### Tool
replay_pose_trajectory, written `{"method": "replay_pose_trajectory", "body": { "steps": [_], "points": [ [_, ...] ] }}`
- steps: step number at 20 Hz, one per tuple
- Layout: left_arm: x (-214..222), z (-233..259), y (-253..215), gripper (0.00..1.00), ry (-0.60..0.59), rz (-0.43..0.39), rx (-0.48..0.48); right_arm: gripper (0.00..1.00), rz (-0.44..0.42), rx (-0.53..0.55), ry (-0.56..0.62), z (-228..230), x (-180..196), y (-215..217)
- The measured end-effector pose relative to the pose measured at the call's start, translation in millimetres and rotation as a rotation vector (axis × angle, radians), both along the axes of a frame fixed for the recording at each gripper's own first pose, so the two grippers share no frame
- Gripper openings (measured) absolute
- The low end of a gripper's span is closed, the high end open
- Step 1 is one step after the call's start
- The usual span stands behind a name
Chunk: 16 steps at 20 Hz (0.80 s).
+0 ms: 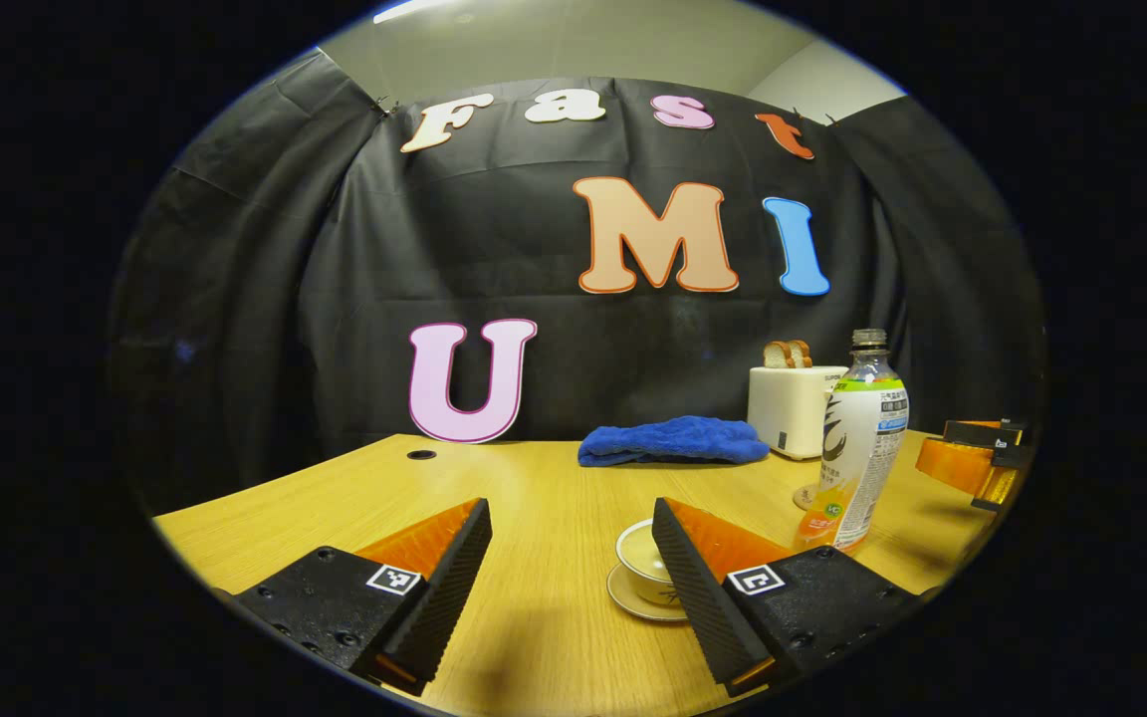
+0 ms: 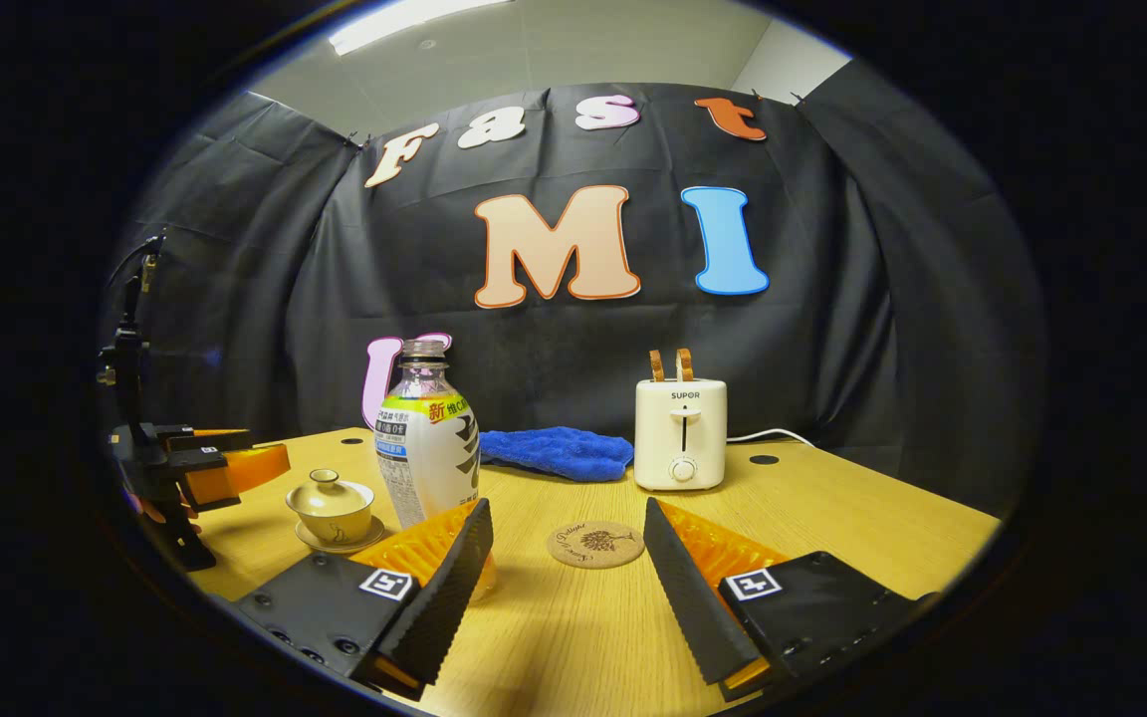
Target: Open the teacup lid with one hand, grasp the water bottle and pour water into the teacup with the other hand; after pouring, place the water bottle on the coaster and then close the teacup lid.
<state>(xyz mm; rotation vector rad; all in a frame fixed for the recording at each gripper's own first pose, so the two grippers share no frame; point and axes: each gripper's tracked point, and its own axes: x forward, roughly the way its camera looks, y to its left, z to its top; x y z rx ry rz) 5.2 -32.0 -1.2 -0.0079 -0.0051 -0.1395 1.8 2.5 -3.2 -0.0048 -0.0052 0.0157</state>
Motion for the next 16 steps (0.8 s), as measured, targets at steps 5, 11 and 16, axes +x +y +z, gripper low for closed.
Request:
{"method": "replay_pose_trajectory", "body": {
  "steps": [5,11,16],
  "points": [
    [1,0,-37,0.95,-0.010,-0.184,0.001,0.94,0.004,0.000,0.000,0,0,1],
    [9,1,-61,0.95,-0.006,-0.291,0.007,0.94,0.009,0.000,0.000,0,0,2],
    [18,-9,-72,0.95,0.055,-0.327,0.036,0.96,0.011,-0.001,0.000,-1,0,2]
  ]
}}
